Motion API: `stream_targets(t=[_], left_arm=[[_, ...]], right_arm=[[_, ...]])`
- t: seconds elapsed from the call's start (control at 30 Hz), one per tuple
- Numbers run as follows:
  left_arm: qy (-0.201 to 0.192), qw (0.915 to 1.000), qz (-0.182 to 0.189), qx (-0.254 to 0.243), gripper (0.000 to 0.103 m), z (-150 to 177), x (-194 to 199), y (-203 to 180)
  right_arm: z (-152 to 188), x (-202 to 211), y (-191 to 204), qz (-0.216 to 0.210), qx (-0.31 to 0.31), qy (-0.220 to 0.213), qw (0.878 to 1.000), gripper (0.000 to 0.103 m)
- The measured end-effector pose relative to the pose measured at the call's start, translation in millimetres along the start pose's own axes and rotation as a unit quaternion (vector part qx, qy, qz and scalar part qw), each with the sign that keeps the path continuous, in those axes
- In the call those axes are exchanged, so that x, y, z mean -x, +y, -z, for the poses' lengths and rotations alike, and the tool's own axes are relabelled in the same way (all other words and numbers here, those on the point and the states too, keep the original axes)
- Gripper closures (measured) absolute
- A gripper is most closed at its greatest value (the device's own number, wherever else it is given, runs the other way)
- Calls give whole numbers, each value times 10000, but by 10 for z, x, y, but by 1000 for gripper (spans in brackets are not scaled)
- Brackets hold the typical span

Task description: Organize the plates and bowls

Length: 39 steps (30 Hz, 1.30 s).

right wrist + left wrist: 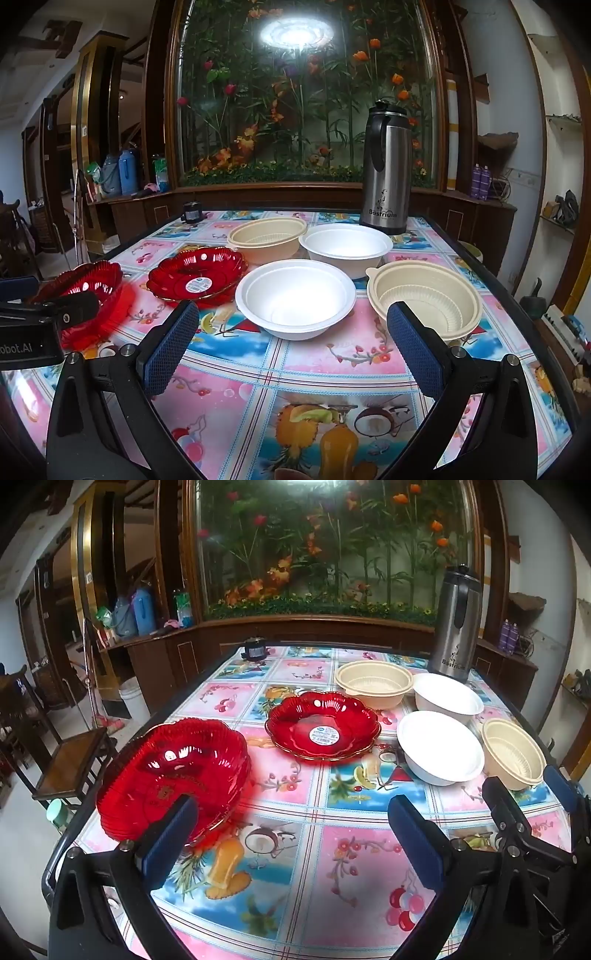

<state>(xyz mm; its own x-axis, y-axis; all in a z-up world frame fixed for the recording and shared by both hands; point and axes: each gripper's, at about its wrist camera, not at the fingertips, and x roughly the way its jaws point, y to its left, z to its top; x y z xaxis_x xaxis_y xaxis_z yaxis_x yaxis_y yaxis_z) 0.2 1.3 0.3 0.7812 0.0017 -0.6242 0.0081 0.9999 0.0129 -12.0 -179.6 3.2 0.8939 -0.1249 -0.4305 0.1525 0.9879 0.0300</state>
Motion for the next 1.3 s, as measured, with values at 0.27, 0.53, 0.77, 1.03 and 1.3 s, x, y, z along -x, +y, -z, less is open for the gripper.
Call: stream_targets(t=[0.27,0.53,0.77,1.03,1.3], left_arm=[[-84,9997,-162,-177,0,16,21,-22],[-103,9998,-149,-66,0,22,37,69],[-115,9998,-127,-52,0,27,38,88],[-128,9999,-73,-10,0,23,65,160],[-161,9997,-151,36,0,10,90,274]], right_arm=[[2,-5,-1,-3,8,40,10000,0],[53,-25,35,7,8,60,10000,0],[32,-57,5,-20,0,110,9999,0],[37,-54,2,-4,5,119,9999,0],[46,-40,58,-29,72,56,10000,0]])
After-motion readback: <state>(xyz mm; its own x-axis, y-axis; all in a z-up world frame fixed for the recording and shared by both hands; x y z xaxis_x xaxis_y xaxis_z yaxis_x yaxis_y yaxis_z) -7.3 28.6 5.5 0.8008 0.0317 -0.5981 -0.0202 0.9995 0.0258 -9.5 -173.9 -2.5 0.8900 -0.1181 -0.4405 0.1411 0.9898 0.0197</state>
